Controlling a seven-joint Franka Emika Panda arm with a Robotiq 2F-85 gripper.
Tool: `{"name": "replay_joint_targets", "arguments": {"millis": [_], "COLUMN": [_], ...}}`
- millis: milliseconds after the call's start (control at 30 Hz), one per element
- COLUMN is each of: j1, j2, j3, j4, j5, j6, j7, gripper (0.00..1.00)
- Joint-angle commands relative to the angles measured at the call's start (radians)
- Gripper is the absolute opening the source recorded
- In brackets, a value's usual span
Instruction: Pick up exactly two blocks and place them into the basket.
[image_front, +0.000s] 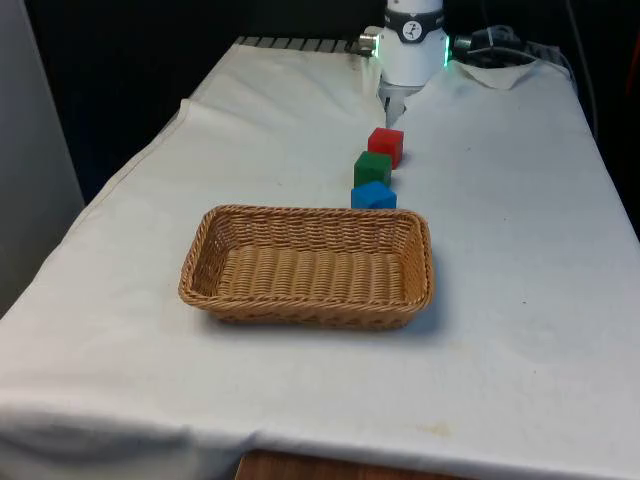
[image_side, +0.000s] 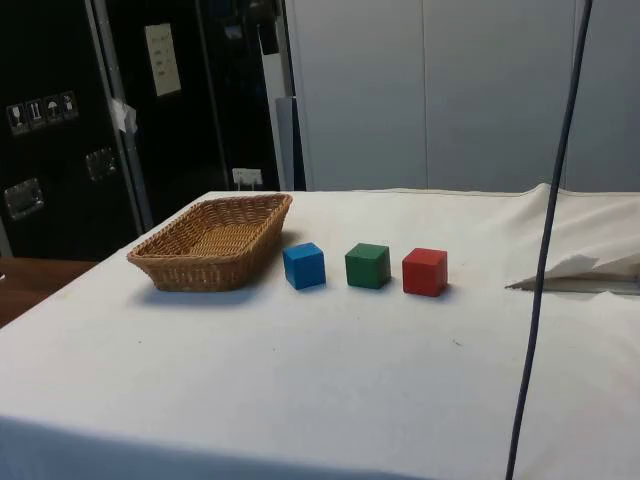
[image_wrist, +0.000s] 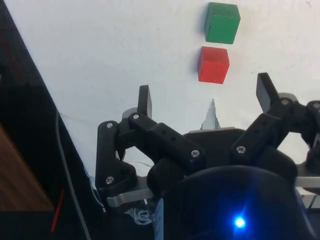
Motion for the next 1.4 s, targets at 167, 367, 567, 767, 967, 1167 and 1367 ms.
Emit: {"name": "replay_joint_targets", "arguments": {"millis": [167,367,567,767,967,1167,1367], "j1": [-0.002,-0.003,-0.003,-0.006,-0.009,-0.010,-0.013], "j2": [-0.033,-0.072,-0.096,-0.145,-0.180,-0.211,-0.233], "j3": [-0.003,-0.006,-0.010,-0.016,-0.025,-0.033,-0.041], "j4": [-0.038,-0.083,-0.115,-0.172,-0.219,-0.270,-0.343], "j5": [-0.008,-0.014,-0.011,-0.017,-0.016,-0.018,-0.033], "j6": [0.013,0.035,0.049,0.093,0.119,0.149,0.191], "j7": [-0.015,-0.029,-0.042,-0.064,-0.091,-0.114,-0.126], "gripper": [1.00,1.00,1.00,1.00,1.00,1.00,1.00]}}
